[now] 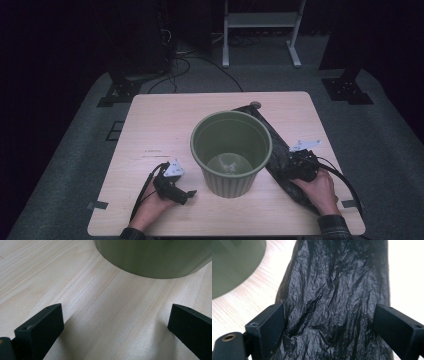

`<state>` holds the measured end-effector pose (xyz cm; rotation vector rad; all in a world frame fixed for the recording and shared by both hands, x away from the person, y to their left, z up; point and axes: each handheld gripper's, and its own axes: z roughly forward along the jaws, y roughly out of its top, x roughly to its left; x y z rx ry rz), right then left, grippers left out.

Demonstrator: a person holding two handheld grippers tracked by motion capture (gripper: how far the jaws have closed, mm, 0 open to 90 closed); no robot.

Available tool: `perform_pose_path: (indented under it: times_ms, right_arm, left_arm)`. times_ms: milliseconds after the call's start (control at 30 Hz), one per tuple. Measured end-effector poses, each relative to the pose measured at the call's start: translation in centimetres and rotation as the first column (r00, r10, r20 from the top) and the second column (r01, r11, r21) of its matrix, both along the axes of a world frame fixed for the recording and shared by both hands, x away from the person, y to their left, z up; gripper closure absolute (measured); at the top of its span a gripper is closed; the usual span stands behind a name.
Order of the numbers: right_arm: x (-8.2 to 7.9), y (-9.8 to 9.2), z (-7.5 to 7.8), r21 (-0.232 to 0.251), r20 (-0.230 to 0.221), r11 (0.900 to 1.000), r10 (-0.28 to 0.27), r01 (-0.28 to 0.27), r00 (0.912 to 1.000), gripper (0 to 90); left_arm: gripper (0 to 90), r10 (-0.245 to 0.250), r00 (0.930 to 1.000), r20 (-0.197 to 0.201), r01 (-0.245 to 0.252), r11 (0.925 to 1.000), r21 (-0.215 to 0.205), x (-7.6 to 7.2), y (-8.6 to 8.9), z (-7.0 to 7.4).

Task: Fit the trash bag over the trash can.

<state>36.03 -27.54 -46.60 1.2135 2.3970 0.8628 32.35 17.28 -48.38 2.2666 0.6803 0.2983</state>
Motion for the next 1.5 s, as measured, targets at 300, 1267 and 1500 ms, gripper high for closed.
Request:
perform_pose_path:
  times_ms: [300,1267,1500]
  right_arm:
    - [0.2,0.2,-0.7,-0.024,-0.035,1.000,-0.014,0.014,0.9993,12.2]
    - [-1.3,-2.8,-0.2,0.067,-0.010,0.996,0.054,-0.053,0.9985,89.5]
    - [-2.1,-2.9,0.6,0.066,0.006,0.992,0.107,-0.107,0.9942,89.6]
  left_arm:
    - [0.0,0.000,1.0000,0.000,0.000,1.0000,0.000,0.0,0.0,0.0]
    - [0.0,0.000,1.0000,0.000,0.000,1.0000,0.000,0.0,0.0,0.0]
    - [0.0,0.000,1.0000,0.000,0.000,1.0000,0.000,0.0,0.0,0.0]
